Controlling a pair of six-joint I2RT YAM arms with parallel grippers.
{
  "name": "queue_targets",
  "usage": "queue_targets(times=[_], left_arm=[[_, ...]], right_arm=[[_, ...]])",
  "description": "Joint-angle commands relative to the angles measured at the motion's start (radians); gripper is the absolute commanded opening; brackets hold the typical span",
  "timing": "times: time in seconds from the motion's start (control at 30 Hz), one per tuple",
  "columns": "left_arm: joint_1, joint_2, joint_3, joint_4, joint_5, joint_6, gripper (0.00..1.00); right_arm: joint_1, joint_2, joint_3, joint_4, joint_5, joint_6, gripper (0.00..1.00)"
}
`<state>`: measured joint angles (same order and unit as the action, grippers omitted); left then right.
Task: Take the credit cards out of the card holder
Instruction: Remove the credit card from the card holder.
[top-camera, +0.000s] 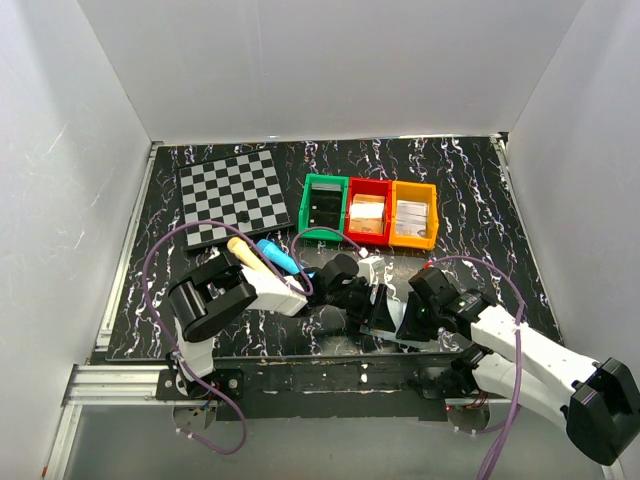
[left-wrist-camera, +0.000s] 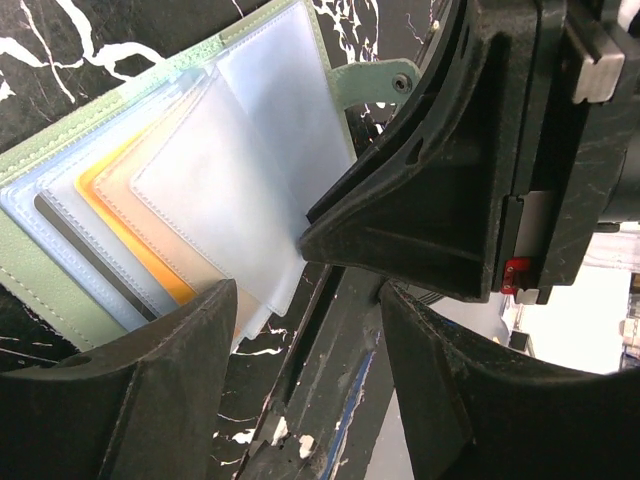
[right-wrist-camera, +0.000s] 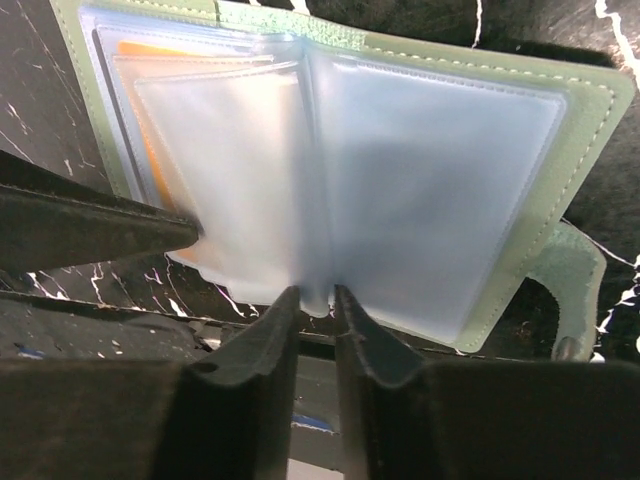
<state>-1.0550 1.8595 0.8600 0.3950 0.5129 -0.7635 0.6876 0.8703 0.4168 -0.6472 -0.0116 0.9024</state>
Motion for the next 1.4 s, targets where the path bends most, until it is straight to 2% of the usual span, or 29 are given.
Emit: queue_targets(times=[0.0,0.27,0.47,1.07,1.37], left_arm=[[-0.007,-0.04,-0.006,0.007,-0.014,0.007,0.59],[0.003,-0.094,-0.047,0.001,-0.059,0.004,0.6],[0.02,-0.131,-0.07,-0.024,-0.091,0.004,0.59],[0.024,-0.135,-0.069,0.044,-0.08,-0.007,0.59],[0.016,-0.068,-0.041,0.021,-0.074,-0.02,0.58]], right_arm=[[0.0,-0.02,0.014,-0.008,0.037,-0.008,0.22],[0.0,-0.066,0.004,-0.042,0.056,-0.003,0.09],[0.0,-0.065,0.004,-0.045,0.062,-0.002,0.05],[0.0,-0.059,0.007,-0.048,0.061,-0.002,0.04],[0.0,-0.056,0.007,-0.04,0.039,0.0,0.06]])
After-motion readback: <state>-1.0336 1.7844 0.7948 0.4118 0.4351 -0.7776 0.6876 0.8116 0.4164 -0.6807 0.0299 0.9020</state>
